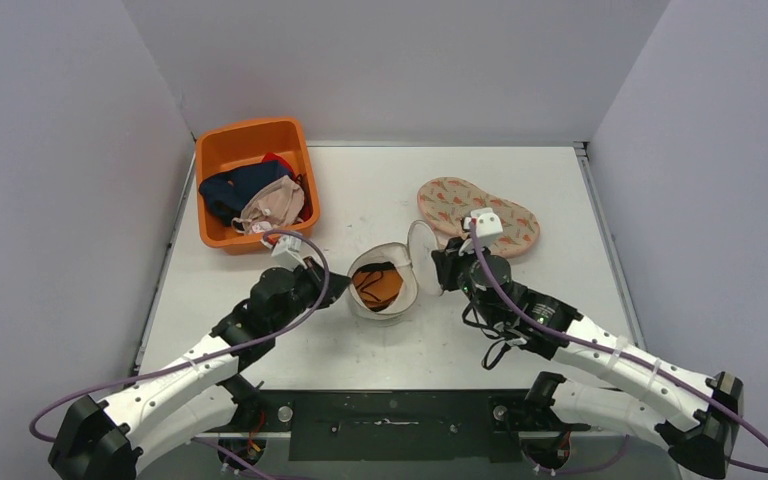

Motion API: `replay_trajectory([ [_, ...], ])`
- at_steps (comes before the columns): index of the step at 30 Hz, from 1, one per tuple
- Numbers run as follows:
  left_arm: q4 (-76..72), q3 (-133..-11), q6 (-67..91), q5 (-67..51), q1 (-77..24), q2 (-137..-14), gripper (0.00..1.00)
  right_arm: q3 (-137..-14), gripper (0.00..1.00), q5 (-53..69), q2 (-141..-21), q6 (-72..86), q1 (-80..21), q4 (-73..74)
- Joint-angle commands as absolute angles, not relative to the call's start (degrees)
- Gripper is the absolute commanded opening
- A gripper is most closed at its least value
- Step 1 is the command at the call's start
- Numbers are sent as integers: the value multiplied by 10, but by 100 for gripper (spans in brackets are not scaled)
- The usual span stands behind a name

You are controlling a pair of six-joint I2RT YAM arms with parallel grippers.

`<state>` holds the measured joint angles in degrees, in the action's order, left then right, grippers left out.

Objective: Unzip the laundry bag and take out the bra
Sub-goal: Open the laundry bag at the center of the board.

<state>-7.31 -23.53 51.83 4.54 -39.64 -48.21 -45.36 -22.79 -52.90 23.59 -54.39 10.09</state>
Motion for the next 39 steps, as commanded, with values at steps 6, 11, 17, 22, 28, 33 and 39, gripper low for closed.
replay_trajectory([
  [6, -6, -308, 495, 76, -382, -441, 0, -497, 5, -192, -456, 212, -536, 95],
  [11, 25, -402, 472, 46, -379, -464, 0, -606, 5, -141, -475, 187, -536, 122],
  [17, 18, -364, 485, 53, -379, -461, 0, -579, 5, -152, -451, 211, -536, 129],
  [22, -43, -284, 514, 37, -372, -481, 0, -496, 5, -177, -429, 238, -535, 121],
  [28, -64, -253, 518, 28, -361, -504, 0, -430, 5, -194, -420, 257, -535, 126],
  [33, -62, -263, 507, 21, -355, -506, 0, -417, 5, -251, -413, 281, -535, 148],
  [39, -72, -261, 505, 6, -354, -530, 0, -413, 24, -383, -393, 337, -535, 210],
])
